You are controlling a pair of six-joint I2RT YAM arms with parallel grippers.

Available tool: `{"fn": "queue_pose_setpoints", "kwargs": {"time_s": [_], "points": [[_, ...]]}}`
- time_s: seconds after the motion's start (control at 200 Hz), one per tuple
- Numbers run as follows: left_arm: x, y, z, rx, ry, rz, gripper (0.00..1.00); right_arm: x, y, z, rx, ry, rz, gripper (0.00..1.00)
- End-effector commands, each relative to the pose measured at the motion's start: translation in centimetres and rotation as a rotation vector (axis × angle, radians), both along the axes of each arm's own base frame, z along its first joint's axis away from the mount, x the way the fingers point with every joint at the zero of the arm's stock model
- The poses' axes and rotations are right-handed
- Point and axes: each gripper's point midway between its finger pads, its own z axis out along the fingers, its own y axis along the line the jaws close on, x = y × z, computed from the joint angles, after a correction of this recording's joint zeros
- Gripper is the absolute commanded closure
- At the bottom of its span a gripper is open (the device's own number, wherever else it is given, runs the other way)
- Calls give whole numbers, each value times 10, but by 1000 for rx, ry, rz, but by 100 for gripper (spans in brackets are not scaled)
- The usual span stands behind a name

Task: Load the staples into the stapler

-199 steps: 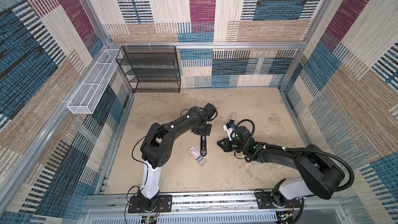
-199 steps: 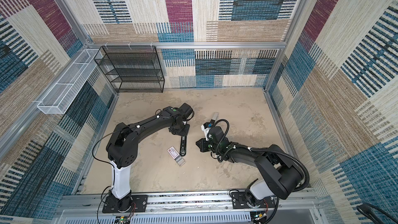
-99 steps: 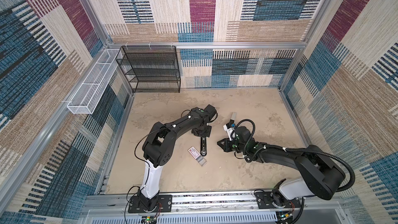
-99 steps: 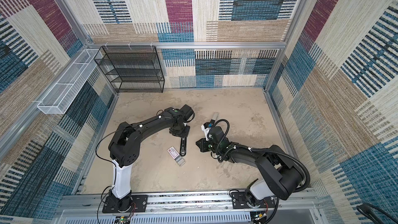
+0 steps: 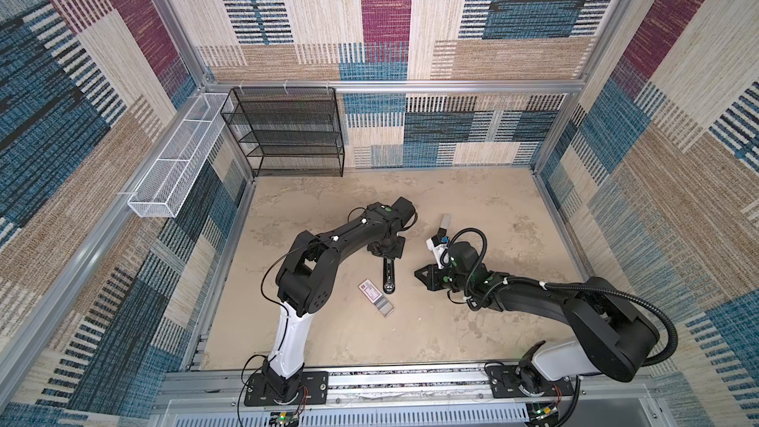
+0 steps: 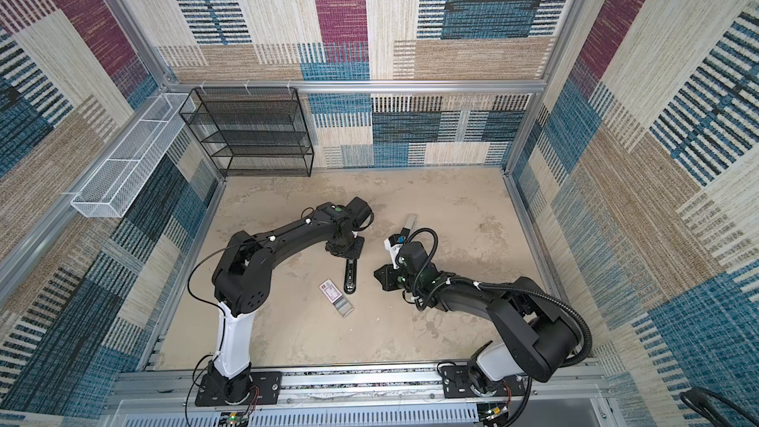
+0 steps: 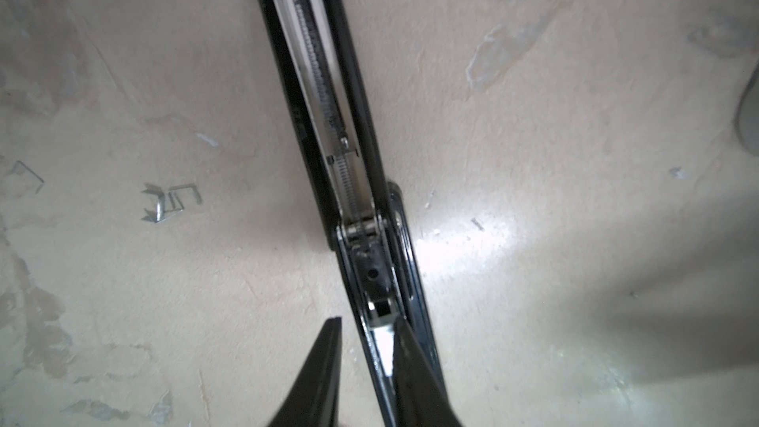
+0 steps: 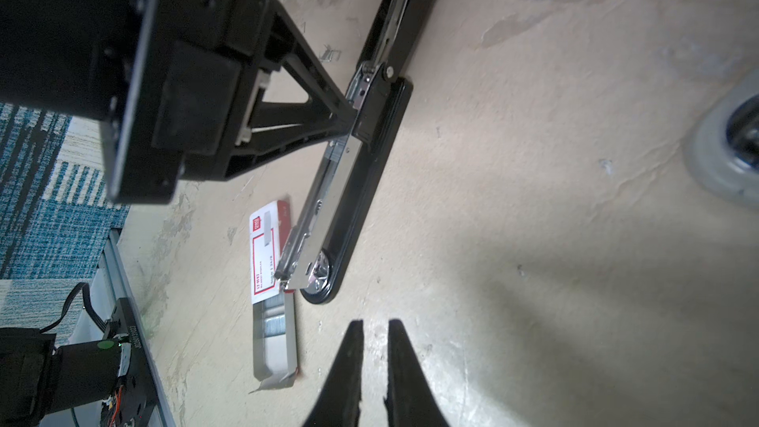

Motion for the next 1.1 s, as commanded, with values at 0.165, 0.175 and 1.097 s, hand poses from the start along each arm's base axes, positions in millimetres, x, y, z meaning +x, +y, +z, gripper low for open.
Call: {"fn": "queue_pose_setpoints", "kwargs": {"time_s": [0.165, 0.175, 1.097], "points": [[7, 11, 1, 59, -30, -22, 74, 1, 2, 4, 12, -10, 2, 83], [8, 11, 1, 58, -30, -21, 73, 2, 2, 4, 13, -11, 2, 84], [22, 16, -2, 78, -36, -25, 84, 3, 4, 7, 11, -11, 8, 84]]}}
